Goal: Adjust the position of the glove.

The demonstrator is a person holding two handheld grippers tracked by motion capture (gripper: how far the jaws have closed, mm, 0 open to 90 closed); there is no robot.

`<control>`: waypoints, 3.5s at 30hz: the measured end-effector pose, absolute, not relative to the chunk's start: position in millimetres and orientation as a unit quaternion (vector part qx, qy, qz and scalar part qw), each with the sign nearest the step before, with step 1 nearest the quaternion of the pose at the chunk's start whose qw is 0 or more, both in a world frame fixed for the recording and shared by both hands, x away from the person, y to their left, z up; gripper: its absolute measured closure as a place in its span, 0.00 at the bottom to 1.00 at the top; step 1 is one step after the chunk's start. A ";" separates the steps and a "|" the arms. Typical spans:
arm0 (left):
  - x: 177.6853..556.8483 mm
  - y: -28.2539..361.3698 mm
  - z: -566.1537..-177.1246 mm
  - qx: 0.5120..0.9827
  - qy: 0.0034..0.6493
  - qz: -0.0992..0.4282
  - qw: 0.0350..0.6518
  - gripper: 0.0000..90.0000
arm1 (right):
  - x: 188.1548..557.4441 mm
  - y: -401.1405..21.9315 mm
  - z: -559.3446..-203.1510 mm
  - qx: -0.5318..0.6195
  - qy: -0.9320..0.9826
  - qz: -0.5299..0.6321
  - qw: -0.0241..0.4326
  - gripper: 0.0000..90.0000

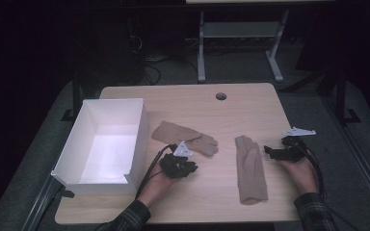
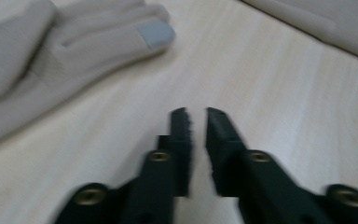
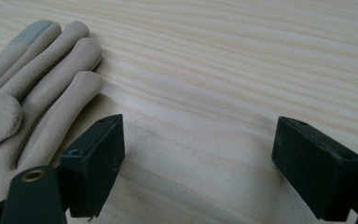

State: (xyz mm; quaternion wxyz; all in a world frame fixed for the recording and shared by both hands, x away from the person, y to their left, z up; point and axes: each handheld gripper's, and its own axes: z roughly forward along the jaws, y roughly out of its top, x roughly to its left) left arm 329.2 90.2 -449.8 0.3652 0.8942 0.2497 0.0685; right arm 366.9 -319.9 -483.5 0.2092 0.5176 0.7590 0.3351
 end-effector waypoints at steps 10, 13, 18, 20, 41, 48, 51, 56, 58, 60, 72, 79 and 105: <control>356.2 80.0 -445.0 0.893 0.255 0.080 0.362 0.99 | 366.9 -320.0 -483.5 0.518 0.759 0.335 0.209 0.18; 363.7 76.4 -447.0 0.893 0.257 0.081 0.360 0.99 | 366.9 -320.0 -483.5 0.518 0.759 0.335 0.209 0.18; 375.4 69.8 -450.6 0.892 0.260 0.085 0.359 0.99 | 366.9 -319.9 -483.5 0.519 0.758 0.335 0.209 0.18; 380.3 66.9 -448.5 0.886 0.264 0.087 0.371 0.99 | 366.9 -319.9 -483.5 0.519 0.758 0.335 0.210 0.18; 402.8 20.8 -466.7 0.890 0.258 0.068 0.369 0.99 | 366.7 -319.7 -483.6 0.520 0.757 0.335 0.210 0.18; 415.7 -5.9 -468.4 0.887 0.261 0.061 0.376 1.00 | 366.7 -319.7 -483.5 0.520 0.757 0.335 0.210 0.18; 420.4 -15.0 -468.9 0.886 0.263 0.058 0.378 1.00 | 366.7 -319.7 -483.6 0.520 0.757 0.335 0.210 0.18; 419.5 -10.4 -459.6 0.883 0.260 0.062 0.385 0.99 | 366.8 -319.7 -483.6 0.520 0.757 0.335 0.210 0.18; 418.4 0.4 -452.4 0.882 0.263 0.069 0.385 1.00 | 366.8 -319.7 -483.5 0.520 0.757 0.335 0.210 0.18; 418.5 14.8 -445.9 0.879 0.270 0.081 0.384 0.99 | 366.8 -319.7 -483.6 0.520 0.757 0.335 0.210 0.18; 438.4 90.0 -438.5 0.838 0.361 0.136 0.386 1.00 | 366.8 -319.4 -483.6 0.521 0.757 0.335 0.211 0.18; 449.9 95.4 -451.2 0.842 0.382 0.152 0.349 1.00 | 366.8 -319.5 -483.6 0.520 0.757 0.335 0.210 0.18; 396.7 98.3 -457.1 0.868 0.376 0.107 0.307 1.00 | 366.7 -319.4 -483.5 0.520 0.758 0.334 0.210 0.18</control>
